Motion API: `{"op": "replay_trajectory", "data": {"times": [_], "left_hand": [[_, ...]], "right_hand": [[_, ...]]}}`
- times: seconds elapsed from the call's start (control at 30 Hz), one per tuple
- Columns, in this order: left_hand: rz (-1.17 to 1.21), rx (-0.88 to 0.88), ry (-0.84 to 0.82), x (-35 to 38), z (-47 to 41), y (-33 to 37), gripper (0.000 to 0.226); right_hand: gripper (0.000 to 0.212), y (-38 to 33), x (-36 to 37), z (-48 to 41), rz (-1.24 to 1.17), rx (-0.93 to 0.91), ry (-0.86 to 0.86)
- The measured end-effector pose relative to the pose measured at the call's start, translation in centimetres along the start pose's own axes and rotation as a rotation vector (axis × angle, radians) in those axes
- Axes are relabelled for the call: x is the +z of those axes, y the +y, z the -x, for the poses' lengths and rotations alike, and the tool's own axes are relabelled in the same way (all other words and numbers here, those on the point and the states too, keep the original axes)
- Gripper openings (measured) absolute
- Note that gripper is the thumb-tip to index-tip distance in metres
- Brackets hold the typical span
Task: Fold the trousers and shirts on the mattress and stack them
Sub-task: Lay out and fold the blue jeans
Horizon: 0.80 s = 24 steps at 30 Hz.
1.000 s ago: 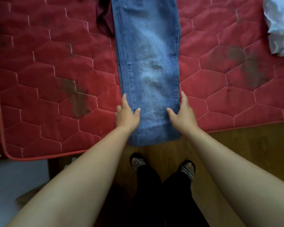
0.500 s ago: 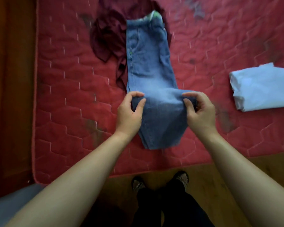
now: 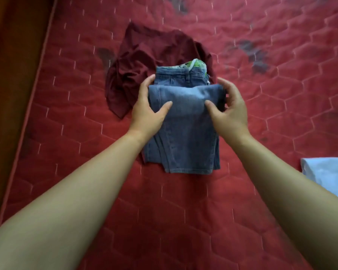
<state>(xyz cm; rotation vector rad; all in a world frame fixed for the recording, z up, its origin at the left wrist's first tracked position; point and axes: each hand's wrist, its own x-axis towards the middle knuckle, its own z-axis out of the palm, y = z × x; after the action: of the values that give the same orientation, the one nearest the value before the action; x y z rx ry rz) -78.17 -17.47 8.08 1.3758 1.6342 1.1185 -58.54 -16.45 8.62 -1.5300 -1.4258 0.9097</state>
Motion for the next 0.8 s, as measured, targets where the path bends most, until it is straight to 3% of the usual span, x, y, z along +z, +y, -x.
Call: {"op": "replay_trajectory", "data": {"times": [0.13, 0.2, 0.27, 0.37, 0.53, 0.67, 0.8], "left_hand": [[-0.134, -0.209, -0.096, 2.2, -3.4, -4.6, 0.081], [-0.209, -0.334, -0.176, 3.2, -2.8, -7.5, 0.083], [-0.231, -0.38, -0.189, 3.9, -2.1, -9.8, 0.079], [-0.166, -0.332, -0.067, 4.6, -3.1, -11.1, 0.069], [-0.151, -0.13, 0.005, 4.6, -7.9, -9.8, 0.054], [-0.042, 0.003, 0.03, 4.5, -12.6, -7.3, 0.065], [-0.033, -0.234, -0.104, 5.2, -13.9, -8.2, 0.082]], "right_hand": [[0.083, 4.0, 3.1, -3.8, 0.128, 0.204, -0.295], [0.084, 6.7, 3.9, -3.3, 0.229, 0.281, -0.37], [0.078, 9.0, 4.5, -2.5, 0.258, 0.326, -0.317], [0.063, 10.9, 5.9, -2.2, 0.156, 0.348, -0.158], [0.012, 10.1, 7.0, -5.2, 0.033, 0.265, -0.044], [0.018, 7.3, 6.4, -10.4, -0.086, 0.145, 0.16], [0.042, 7.5, 6.6, -12.3, 0.073, 0.323, 0.006]]}}
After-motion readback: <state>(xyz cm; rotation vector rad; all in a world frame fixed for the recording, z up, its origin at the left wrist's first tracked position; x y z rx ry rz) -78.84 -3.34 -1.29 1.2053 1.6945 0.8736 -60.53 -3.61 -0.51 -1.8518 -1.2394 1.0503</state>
